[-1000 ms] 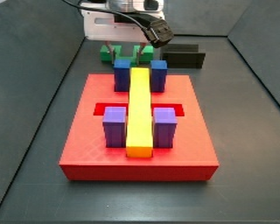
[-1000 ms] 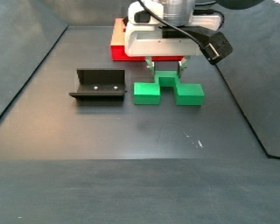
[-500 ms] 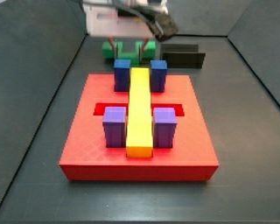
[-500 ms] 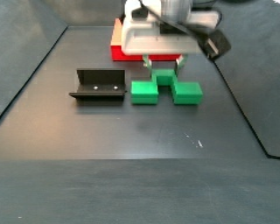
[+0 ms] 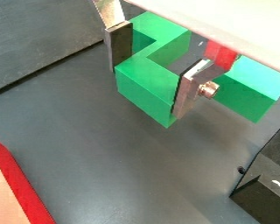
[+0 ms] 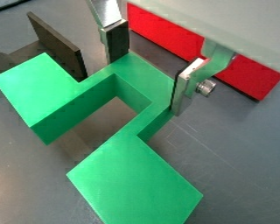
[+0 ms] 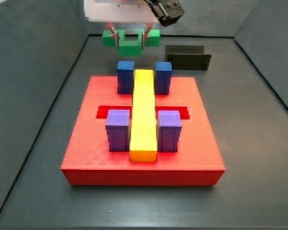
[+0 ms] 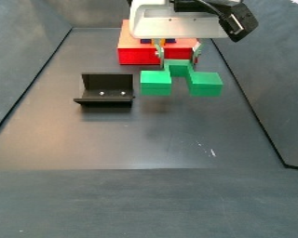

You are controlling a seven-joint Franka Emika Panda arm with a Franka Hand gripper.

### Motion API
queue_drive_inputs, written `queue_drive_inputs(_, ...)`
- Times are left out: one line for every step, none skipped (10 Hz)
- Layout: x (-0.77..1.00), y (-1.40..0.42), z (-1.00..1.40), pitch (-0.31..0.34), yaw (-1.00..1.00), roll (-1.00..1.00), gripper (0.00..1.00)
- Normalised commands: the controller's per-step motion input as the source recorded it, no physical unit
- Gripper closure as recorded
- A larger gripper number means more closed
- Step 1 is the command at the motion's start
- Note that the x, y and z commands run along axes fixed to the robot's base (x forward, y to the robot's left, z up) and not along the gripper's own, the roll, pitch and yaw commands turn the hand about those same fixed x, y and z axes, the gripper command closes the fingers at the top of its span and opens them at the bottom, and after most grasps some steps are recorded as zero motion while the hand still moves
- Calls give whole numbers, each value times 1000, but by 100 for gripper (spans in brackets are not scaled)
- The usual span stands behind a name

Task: Pick up the green object. Move up. Place the green object on the fixture. Regrasp the green object. Move to above the board. Insert the green object.
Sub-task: Place the green object on the fixture.

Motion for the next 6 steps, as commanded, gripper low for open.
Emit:
queue_drive_inputs(289,234,437,-117,0,-520,100)
queue_drive_inputs(640,340,586,-203,-83,-809,100)
queue_drive_inputs(691,269,466,-277,-114,-803,100)
queue_drive_inputs(731,194,300,-386,-149,-769,100)
queue_drive_inputs(749,163,266,-386,-171,-806,100)
queue_drive_inputs(786,143,249,-320,-200,-871,100)
